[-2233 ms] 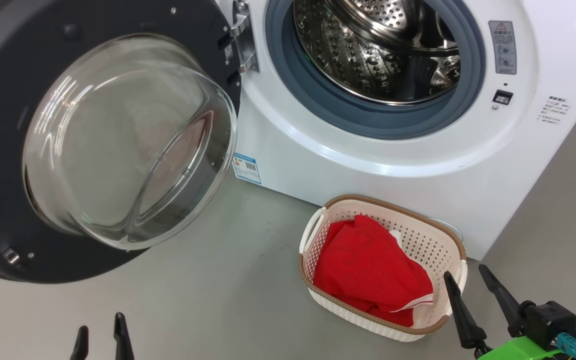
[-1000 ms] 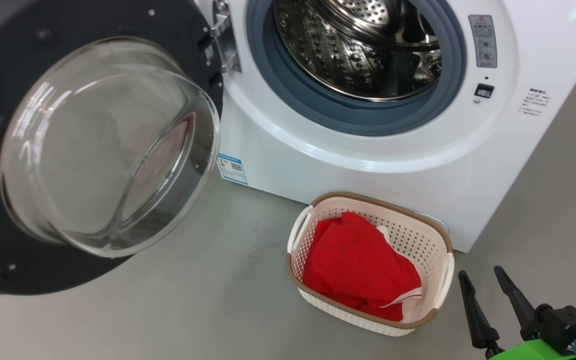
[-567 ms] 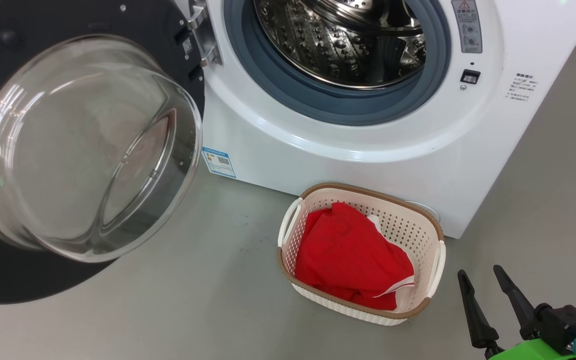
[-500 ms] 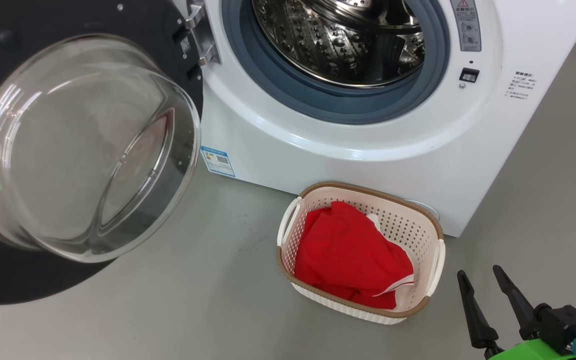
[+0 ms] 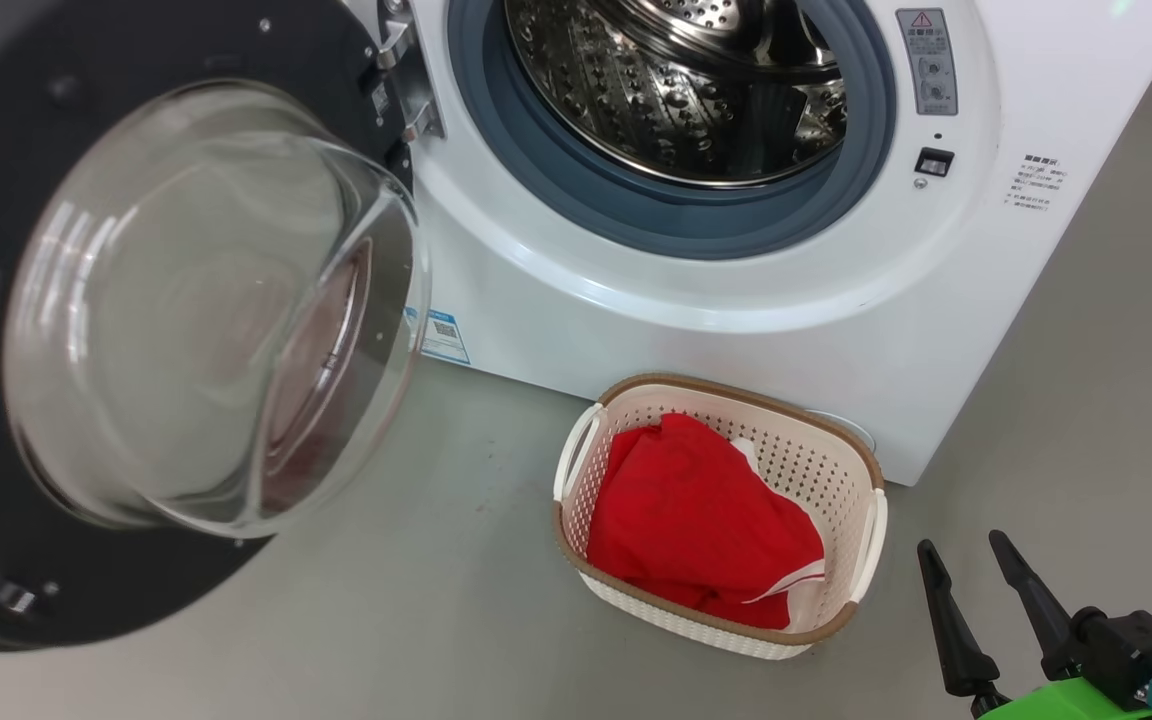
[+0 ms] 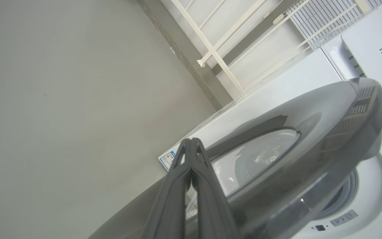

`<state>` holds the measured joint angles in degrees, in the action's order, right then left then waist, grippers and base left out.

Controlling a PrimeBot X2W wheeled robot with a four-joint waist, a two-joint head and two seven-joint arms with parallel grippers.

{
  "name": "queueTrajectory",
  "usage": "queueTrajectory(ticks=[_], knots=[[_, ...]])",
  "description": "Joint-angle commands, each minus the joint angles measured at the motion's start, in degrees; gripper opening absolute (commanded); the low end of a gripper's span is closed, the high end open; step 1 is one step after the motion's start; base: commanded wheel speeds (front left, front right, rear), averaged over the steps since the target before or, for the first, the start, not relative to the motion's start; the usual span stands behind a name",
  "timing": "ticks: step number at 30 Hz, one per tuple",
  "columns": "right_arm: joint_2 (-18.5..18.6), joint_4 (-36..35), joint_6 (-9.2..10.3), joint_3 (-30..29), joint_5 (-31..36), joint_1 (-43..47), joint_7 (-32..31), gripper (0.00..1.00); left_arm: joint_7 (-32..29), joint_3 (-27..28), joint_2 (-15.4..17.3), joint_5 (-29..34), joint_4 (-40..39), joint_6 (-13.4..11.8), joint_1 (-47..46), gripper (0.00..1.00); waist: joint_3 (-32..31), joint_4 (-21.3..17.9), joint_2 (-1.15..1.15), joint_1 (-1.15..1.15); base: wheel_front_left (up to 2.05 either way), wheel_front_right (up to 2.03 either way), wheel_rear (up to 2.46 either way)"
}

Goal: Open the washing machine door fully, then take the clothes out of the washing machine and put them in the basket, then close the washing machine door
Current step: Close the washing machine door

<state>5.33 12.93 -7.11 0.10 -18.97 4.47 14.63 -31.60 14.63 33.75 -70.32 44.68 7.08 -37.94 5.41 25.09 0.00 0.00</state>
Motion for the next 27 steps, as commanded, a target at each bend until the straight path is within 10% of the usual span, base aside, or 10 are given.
queueTrajectory(ticks=[1,27], knots=[[0.66,-1.38,-0.37,0.93,0.83,-0.73,0.37,1.00,-2.10,-0.47,2.10,-1.43,-3.54,0.40,1.75,0.00,-0.26,0.12,0.00,0.00,0.00,0.00,0.00],[0.30,-1.59,-0.37,0.58,4.95,0.42,0.37,1.00,-11.74,-11.23,2.88,-15.86,-37.18,0.41,15.93,0.00,-3.09,-0.57,0.00,0.00,0.00,0.00,0.00]])
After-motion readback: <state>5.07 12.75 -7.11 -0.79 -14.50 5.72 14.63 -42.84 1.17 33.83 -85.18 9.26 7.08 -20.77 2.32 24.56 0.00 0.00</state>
